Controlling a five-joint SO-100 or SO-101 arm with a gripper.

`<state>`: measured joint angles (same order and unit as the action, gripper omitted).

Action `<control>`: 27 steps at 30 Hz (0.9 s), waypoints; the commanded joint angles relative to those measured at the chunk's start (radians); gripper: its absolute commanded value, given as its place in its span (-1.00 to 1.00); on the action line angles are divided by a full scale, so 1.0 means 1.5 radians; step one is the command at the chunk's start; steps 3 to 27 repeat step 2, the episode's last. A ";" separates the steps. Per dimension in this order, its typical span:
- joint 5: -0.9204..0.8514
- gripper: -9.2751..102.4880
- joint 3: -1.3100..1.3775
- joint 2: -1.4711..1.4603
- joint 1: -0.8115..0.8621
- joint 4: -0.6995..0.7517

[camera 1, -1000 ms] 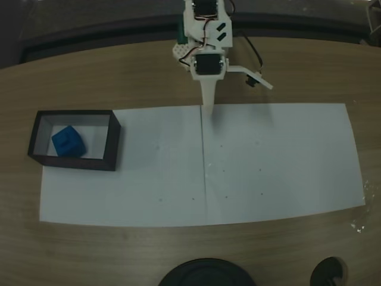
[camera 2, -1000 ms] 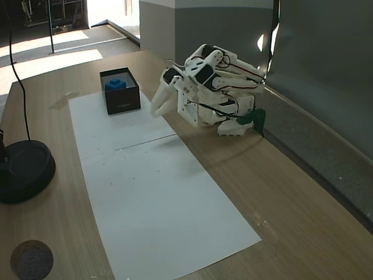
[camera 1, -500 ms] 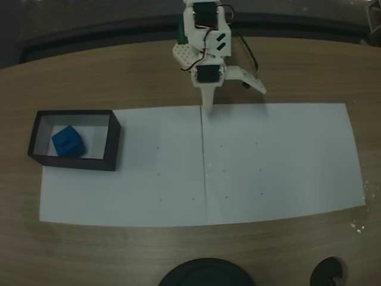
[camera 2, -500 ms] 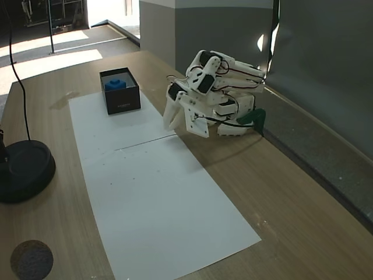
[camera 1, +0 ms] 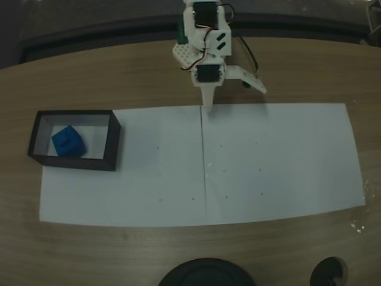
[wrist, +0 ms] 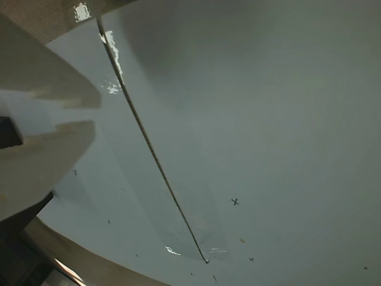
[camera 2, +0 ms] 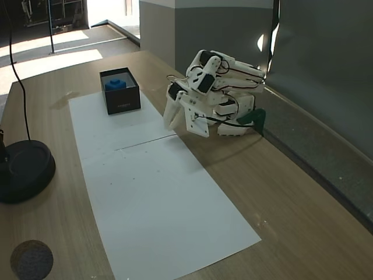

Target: Grab a blue square and put it in the box.

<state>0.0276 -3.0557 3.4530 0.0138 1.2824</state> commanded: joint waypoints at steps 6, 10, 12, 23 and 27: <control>0.002 -0.84 0.037 0.015 0.003 0.007; 0.002 -0.84 0.037 0.015 0.003 0.007; 0.002 -0.84 0.037 0.015 0.003 0.007; 0.002 -0.84 0.037 0.015 0.003 0.007; 0.002 -0.84 0.037 0.015 0.003 0.007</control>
